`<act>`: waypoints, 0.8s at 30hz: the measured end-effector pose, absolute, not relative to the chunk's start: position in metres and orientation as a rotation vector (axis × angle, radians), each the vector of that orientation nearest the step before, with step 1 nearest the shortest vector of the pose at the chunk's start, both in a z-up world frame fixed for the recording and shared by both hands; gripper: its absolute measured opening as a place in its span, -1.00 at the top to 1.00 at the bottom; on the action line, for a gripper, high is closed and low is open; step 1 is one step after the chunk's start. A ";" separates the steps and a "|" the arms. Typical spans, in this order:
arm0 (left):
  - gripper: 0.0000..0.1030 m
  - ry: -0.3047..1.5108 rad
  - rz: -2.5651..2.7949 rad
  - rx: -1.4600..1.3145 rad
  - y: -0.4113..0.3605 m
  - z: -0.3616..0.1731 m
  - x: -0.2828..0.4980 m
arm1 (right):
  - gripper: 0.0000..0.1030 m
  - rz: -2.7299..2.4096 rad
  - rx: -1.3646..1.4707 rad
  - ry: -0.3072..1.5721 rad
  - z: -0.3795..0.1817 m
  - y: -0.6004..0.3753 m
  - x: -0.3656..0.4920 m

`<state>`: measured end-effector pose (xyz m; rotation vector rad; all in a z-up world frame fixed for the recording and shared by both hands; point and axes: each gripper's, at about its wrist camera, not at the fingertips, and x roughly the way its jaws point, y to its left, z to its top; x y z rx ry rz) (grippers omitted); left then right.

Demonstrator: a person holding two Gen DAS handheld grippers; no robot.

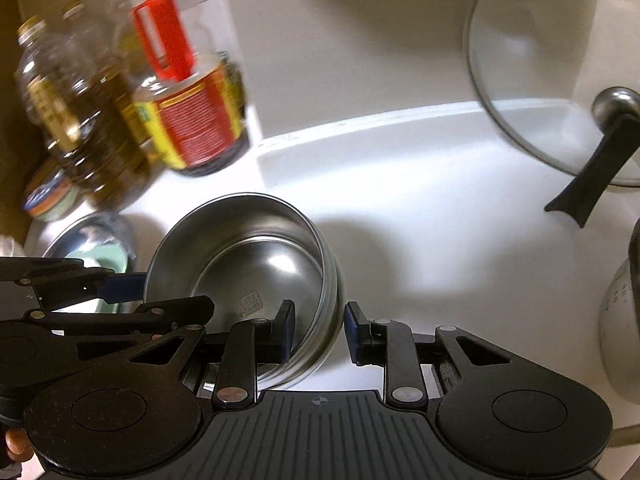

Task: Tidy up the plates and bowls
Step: 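Lift the bowl stack with the right tool and carry it toward the steel basin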

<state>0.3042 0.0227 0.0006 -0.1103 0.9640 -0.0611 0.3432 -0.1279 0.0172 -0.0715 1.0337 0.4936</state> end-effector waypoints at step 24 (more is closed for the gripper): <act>-0.08 0.833 0.027 -0.126 0.037 0.041 0.212 | -0.22 0.488 0.105 0.889 0.052 -0.158 0.257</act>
